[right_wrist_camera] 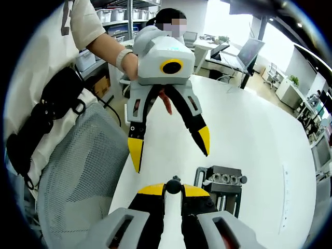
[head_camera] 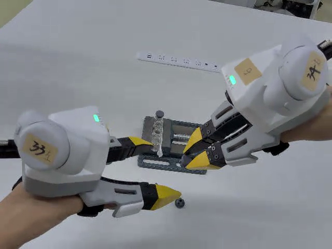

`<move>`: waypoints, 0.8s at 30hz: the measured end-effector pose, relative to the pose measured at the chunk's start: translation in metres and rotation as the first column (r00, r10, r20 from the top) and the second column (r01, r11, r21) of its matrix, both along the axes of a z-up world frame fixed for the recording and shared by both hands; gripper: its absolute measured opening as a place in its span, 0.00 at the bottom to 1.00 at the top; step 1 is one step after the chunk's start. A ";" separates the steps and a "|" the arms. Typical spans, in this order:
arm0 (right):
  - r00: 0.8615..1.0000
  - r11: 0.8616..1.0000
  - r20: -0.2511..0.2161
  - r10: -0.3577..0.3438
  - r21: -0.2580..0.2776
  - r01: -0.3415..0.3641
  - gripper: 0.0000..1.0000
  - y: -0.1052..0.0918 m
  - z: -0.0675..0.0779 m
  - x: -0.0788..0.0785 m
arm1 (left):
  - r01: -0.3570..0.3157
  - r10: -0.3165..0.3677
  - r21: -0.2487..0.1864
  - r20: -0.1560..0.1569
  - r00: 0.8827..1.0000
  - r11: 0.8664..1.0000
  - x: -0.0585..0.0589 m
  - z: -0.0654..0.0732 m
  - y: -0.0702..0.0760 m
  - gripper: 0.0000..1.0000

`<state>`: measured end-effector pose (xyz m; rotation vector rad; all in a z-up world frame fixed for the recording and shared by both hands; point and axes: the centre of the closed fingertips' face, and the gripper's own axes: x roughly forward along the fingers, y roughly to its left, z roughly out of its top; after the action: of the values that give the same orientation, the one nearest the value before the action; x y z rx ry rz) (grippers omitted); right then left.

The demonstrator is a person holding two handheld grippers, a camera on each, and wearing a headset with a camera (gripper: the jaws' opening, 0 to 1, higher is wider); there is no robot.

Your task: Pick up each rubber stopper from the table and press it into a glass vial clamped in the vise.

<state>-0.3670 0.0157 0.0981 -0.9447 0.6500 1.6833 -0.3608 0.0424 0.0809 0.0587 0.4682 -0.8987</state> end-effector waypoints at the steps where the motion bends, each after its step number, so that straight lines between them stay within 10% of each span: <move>1: 1.000 1.000 0.001 0.000 -0.003 0.000 0.07 0.000 -0.001 0.001 | -0.012 0.012 0.006 -0.001 1.000 1.000 0.002 -0.002 0.003 0.76; 8: 1.000 0.999 0.017 0.005 -0.032 -0.004 0.07 -0.001 -0.007 0.014 | -0.083 0.085 0.052 -0.024 0.996 0.995 0.011 -0.018 0.025 0.99; 24: 0.993 0.993 0.098 0.062 -0.103 -0.052 0.06 0.013 -0.014 0.060 | -0.112 0.114 0.044 -0.053 0.992 0.993 0.007 -0.021 0.039 0.99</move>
<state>-0.3073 0.0288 0.0838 -1.1218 0.6500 1.6536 -0.3540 0.0812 0.0601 0.0444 0.5362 -0.7810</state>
